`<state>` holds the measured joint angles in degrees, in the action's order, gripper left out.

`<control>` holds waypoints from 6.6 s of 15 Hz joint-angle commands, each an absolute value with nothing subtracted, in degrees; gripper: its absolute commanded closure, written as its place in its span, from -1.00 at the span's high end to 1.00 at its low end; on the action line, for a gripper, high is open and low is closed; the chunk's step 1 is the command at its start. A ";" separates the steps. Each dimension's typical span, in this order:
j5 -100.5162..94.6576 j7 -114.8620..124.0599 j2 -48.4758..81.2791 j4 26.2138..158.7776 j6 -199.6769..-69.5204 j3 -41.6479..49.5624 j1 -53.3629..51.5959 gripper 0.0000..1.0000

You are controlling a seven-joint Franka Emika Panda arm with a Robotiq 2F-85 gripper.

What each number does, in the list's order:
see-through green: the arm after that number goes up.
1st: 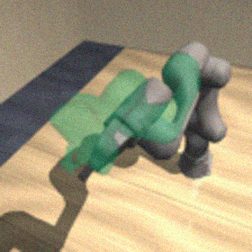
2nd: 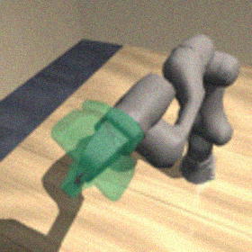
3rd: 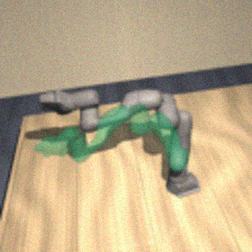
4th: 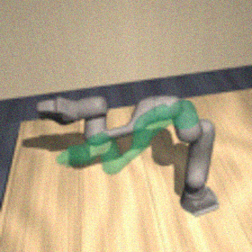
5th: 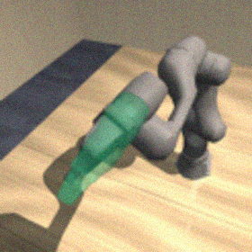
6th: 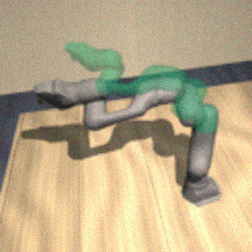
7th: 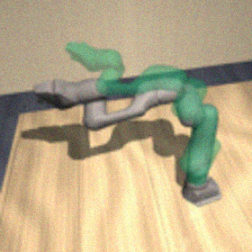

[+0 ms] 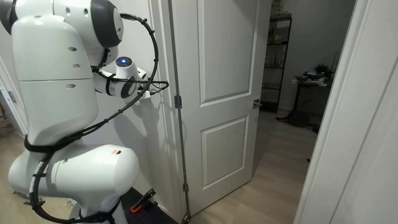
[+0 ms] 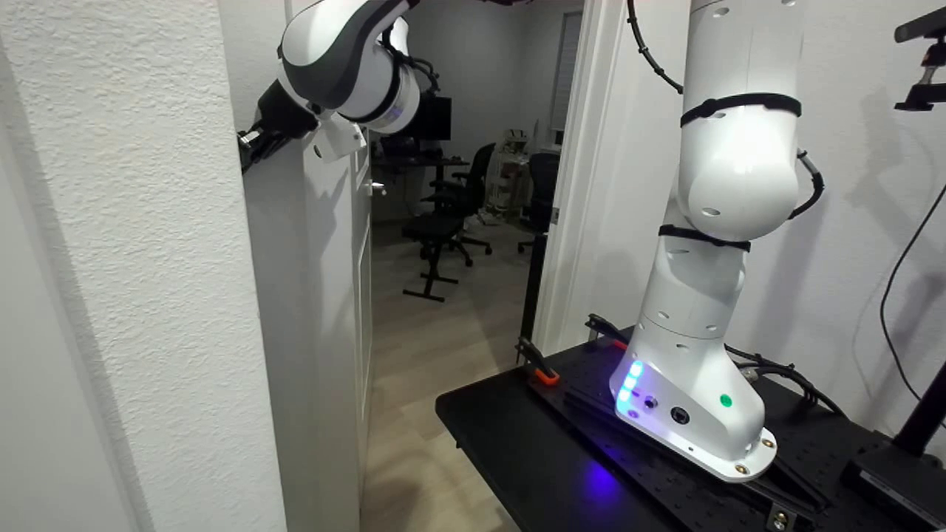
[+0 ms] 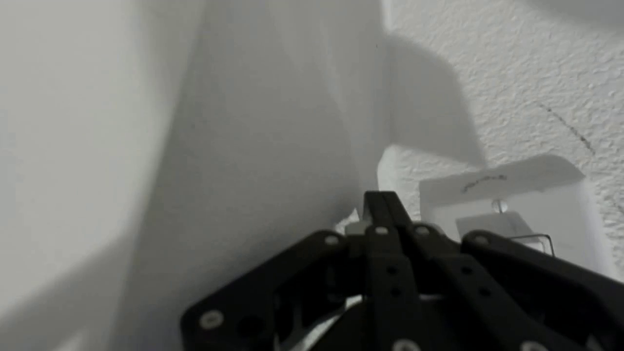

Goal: Turn the light switch on and off four times

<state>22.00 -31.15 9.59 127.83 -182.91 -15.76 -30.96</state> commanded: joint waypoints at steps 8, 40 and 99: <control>22.29 -29.54 6.92 122.13 -169.29 -16.42 -30.12 -1.00; 30.78 -40.08 16.00 114.13 -154.98 -29.70 -19.12 -1.00; 10.97 -20.75 -7.61 137.61 -123.59 -21.30 -17.68 -1.00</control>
